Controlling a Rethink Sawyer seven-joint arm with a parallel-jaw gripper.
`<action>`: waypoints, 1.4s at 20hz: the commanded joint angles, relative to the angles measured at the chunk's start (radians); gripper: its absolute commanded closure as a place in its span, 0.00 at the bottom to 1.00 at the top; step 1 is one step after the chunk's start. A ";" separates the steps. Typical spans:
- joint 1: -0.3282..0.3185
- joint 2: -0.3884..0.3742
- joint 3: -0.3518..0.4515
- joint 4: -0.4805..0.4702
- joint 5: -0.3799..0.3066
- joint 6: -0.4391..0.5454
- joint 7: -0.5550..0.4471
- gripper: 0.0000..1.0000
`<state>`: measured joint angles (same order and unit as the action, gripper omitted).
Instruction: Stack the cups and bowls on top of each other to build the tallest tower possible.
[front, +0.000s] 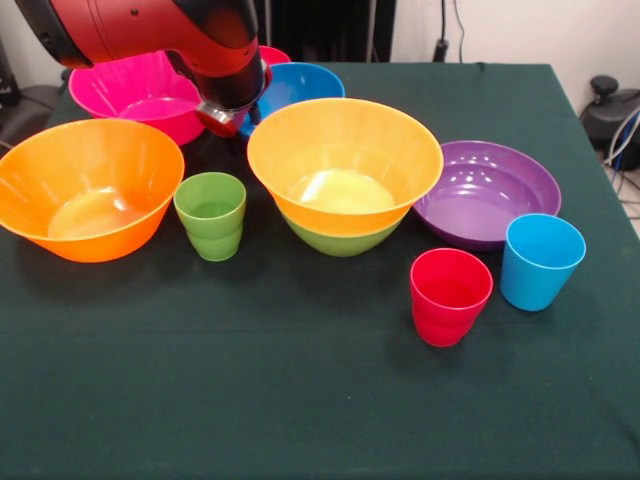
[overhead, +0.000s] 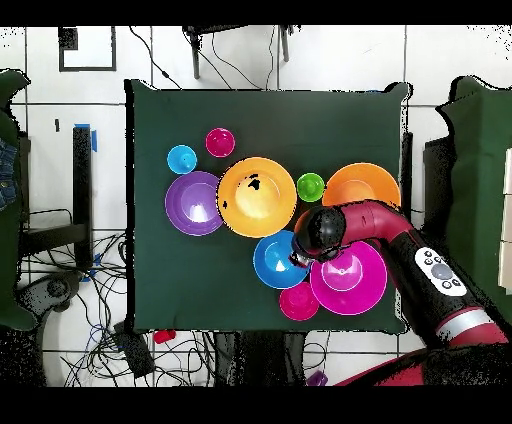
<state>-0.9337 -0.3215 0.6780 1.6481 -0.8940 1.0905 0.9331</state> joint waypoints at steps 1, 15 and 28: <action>0.032 0.067 -0.078 -0.062 -0.110 -0.141 -0.033 0.00; 0.030 0.084 -0.059 -0.059 -0.105 -0.175 -0.038 1.00; -0.028 0.062 -0.002 0.013 -0.006 -0.195 -0.089 1.00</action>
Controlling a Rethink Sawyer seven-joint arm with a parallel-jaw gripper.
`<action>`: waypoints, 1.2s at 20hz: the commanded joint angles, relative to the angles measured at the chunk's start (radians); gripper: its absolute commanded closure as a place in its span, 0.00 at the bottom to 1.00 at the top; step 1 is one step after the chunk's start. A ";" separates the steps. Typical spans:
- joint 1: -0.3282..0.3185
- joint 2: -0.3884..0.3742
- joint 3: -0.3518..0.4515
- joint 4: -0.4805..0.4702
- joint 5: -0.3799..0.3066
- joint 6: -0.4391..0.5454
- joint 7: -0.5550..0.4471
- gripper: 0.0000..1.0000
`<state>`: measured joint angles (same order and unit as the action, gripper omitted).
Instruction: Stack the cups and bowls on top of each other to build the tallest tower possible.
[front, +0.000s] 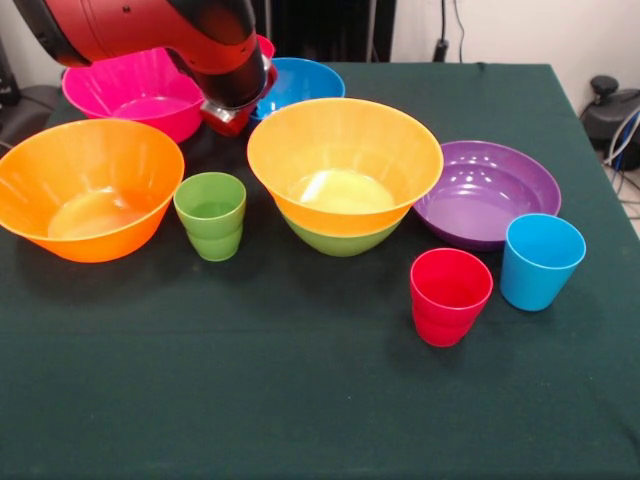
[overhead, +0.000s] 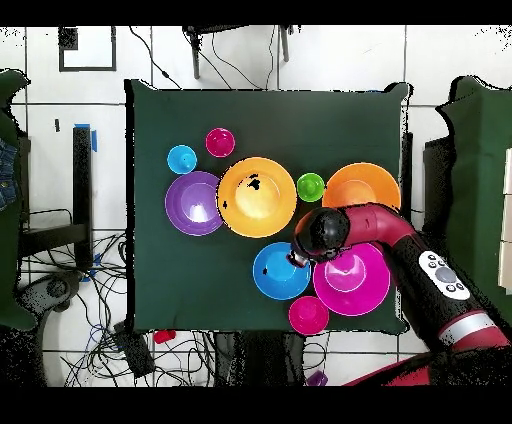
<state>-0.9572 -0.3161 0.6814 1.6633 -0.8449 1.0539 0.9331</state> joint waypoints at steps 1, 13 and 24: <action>0.002 0.053 -0.006 -0.006 -0.052 -0.152 -0.081 1.00; 0.047 -0.134 0.017 0.162 0.048 -0.084 0.059 1.00; 0.083 -0.233 0.030 0.263 0.142 -0.091 0.104 1.00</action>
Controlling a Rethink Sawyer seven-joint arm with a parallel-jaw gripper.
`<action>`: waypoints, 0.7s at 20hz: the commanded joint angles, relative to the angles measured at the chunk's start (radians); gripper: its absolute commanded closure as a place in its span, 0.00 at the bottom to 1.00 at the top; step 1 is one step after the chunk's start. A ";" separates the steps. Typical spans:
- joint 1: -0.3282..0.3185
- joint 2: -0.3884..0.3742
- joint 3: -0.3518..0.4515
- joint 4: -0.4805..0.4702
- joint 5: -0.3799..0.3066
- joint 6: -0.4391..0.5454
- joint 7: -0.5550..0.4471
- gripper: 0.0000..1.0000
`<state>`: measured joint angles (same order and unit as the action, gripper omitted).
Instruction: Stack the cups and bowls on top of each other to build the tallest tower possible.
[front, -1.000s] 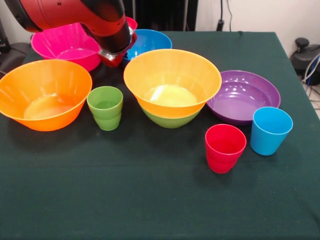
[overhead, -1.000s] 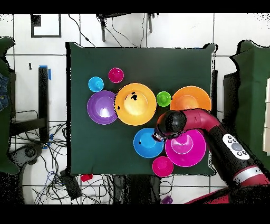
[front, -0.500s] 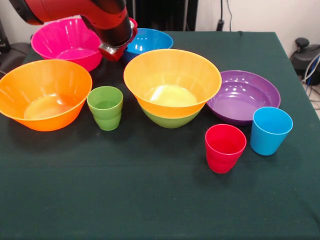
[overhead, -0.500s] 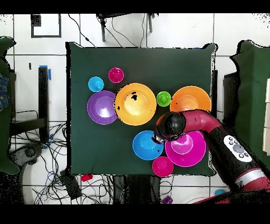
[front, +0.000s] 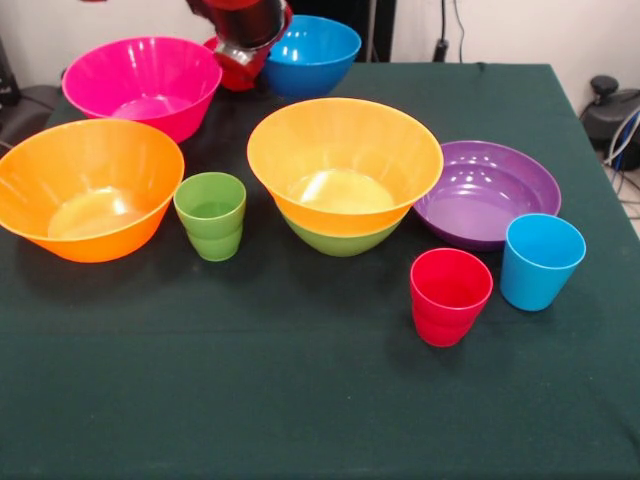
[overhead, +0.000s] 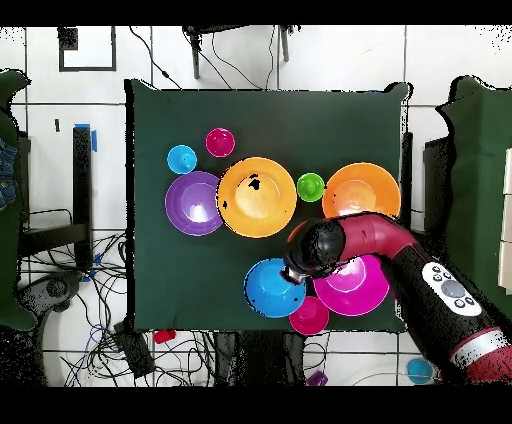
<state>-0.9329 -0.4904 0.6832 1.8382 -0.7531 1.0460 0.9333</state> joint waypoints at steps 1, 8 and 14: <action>0.059 -0.074 0.036 0.090 0.068 -0.076 0.098 1.00; 0.052 -0.158 0.104 0.100 0.245 -0.030 0.091 1.00; 0.044 -0.216 0.166 0.092 0.384 -0.033 0.088 1.00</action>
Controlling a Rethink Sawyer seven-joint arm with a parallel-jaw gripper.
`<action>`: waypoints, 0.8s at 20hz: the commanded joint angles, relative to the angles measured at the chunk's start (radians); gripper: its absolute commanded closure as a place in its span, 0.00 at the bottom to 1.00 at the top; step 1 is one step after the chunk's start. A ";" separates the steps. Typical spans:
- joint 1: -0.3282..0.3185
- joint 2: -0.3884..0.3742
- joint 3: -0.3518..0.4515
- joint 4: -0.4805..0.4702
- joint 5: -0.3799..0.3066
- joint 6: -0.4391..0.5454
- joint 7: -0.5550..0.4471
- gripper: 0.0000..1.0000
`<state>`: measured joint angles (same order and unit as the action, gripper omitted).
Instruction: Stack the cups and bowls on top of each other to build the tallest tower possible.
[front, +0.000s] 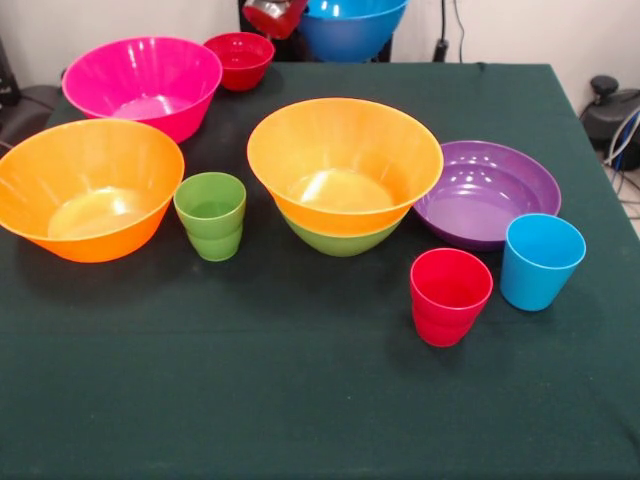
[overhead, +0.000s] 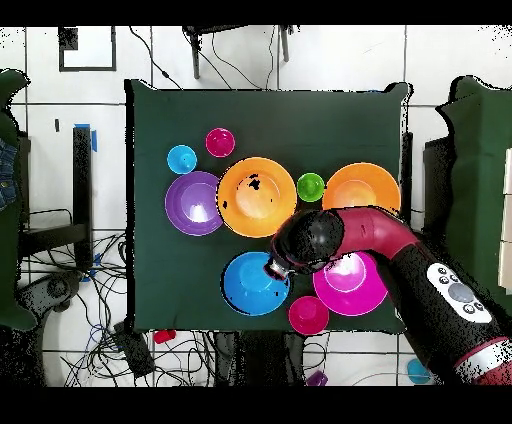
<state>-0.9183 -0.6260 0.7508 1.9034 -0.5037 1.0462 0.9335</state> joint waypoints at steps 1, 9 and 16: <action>0.033 -0.092 0.103 0.020 0.159 -0.028 0.094 1.00; 0.078 -0.098 0.051 -0.046 0.210 -0.032 0.117 1.00; 0.105 -0.043 0.001 -0.125 0.155 -0.075 0.097 1.00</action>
<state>-0.8681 -0.7172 0.7993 1.8694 -0.3212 1.0464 0.9335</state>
